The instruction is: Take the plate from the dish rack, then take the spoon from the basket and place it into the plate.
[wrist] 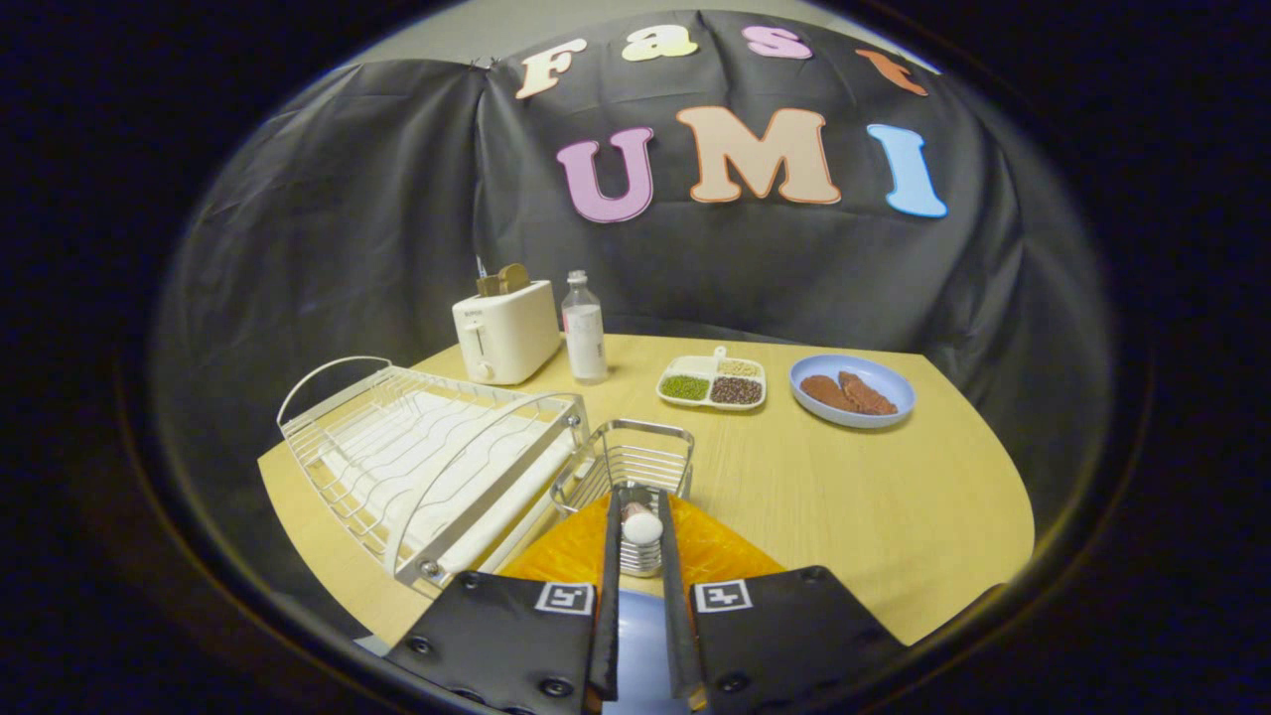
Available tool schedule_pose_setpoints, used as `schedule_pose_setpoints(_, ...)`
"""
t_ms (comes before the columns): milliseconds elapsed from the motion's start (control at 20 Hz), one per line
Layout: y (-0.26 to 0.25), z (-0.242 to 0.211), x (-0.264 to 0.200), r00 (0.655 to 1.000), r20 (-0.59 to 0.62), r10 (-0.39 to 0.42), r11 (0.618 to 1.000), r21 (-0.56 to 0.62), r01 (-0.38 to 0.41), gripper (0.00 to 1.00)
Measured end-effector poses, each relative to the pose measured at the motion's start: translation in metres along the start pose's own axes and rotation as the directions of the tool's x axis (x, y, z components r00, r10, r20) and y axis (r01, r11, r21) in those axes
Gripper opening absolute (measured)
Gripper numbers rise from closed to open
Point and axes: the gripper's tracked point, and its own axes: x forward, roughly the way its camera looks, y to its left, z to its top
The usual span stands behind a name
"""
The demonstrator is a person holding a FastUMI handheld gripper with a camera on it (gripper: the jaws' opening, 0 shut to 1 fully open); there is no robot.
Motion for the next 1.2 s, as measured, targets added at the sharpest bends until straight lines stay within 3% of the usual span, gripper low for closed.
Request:
schedule_pose_setpoints(350,0.006,0.007,-0.003,1.000,0.002,-0.001,0.997,-0.072,0.001,0.07)
schedule_pose_setpoints(1200,0.004,0.058,-0.080,0.986,0.095,-0.140,0.990,-0.014,0.142,0.07)
